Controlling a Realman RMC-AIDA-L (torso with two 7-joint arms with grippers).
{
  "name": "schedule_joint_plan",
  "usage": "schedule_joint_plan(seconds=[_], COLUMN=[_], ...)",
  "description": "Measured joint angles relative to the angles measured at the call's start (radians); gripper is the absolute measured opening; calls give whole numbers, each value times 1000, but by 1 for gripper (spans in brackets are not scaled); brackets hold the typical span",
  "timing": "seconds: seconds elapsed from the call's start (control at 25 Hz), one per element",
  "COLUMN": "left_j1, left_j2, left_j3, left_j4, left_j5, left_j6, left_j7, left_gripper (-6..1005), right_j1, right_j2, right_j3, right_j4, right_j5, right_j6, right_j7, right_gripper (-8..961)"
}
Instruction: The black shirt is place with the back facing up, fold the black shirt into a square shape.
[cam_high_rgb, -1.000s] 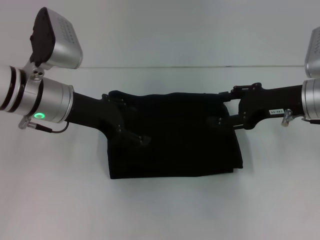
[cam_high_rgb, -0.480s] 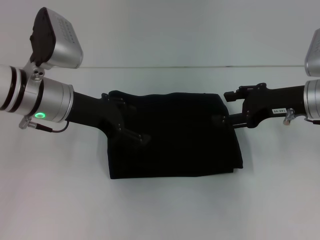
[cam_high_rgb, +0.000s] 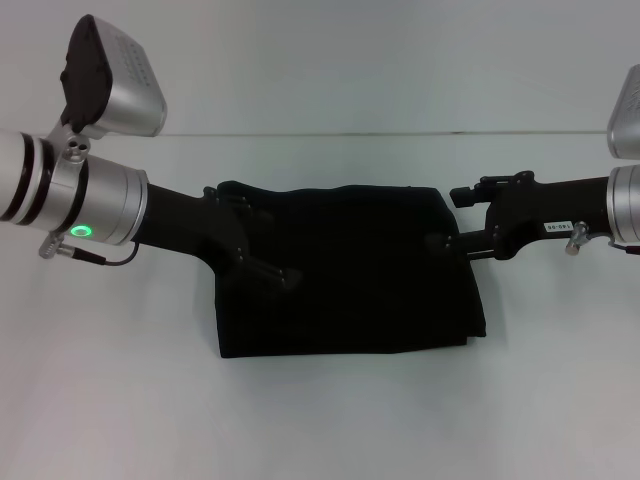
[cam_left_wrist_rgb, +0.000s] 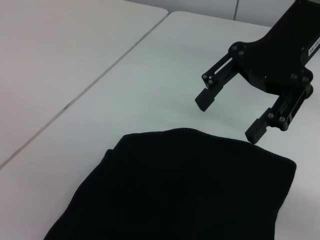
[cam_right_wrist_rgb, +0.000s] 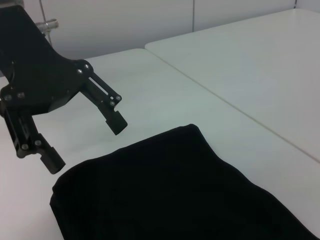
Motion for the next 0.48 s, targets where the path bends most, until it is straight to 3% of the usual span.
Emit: schedule_joint_plan(seconds=[0.48], left_j1=[1], left_j2=[2], left_j3=[0], left_j4=[1], left_j5=[0], left_j6=[0], left_j7=[0], left_gripper=[936], right_j1=[0], right_j2=[-4], right_j3=[4], right_j4=[0], right_j5=[0], right_j6=[-3], right_j7=[22], right_gripper=[835])
